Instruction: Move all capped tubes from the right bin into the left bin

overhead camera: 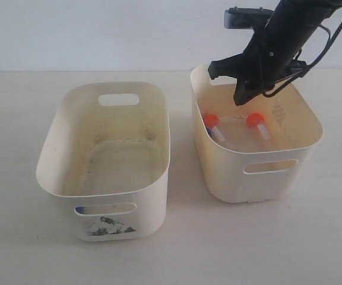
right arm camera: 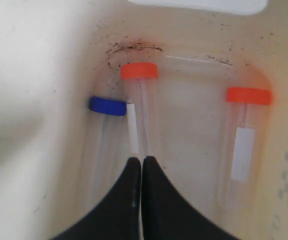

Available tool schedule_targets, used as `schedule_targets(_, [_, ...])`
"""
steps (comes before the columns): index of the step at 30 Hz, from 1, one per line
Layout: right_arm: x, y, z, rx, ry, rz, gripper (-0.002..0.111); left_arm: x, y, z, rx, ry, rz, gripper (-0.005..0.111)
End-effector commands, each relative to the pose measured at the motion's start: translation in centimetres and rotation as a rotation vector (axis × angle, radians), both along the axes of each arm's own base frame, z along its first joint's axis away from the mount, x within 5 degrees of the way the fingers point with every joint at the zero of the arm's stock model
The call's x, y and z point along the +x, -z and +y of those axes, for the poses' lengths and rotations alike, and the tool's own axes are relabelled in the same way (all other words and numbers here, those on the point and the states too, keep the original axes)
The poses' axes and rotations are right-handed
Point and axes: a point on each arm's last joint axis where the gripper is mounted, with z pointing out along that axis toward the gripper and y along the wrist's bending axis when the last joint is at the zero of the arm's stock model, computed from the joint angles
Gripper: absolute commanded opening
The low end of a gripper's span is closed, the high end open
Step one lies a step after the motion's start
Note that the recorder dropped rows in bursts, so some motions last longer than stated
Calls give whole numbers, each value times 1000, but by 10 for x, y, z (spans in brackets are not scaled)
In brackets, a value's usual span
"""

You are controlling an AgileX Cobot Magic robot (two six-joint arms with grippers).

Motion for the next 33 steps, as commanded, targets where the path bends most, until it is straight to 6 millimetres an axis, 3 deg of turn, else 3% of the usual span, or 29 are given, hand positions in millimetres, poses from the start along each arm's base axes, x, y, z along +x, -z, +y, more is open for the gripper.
schedule_targets(1, [-1,17,-6,-3,34,-42,0,0,-1,0,-9,-2,-7,4])
schedule_targets(5, [-7,35,-7,-11,39,-63,0,0,-1,0,-9,-2,-7,4])
schedule_targets(11, [-10,11,7,13,17,-174,0,0,-1,0,-9,-2,-7,4])
schedule_targets(19, [-6,26,8,-10,-8,-148,1,0,-1,0,-9,-2,-7,4])
schedule_targets(22, [-5,30,8,-13,-9,-143,13,0,-1,0,-9,-2,-7,4])
schedule_targets(27, [-2,39,8,-21,-9,-134,46,0,-1,0,-9,-2,-7,4])
schedule_targets(33, [0,51,8,-22,4,-106,43,0,-1,0,-9,-2,-7,4])
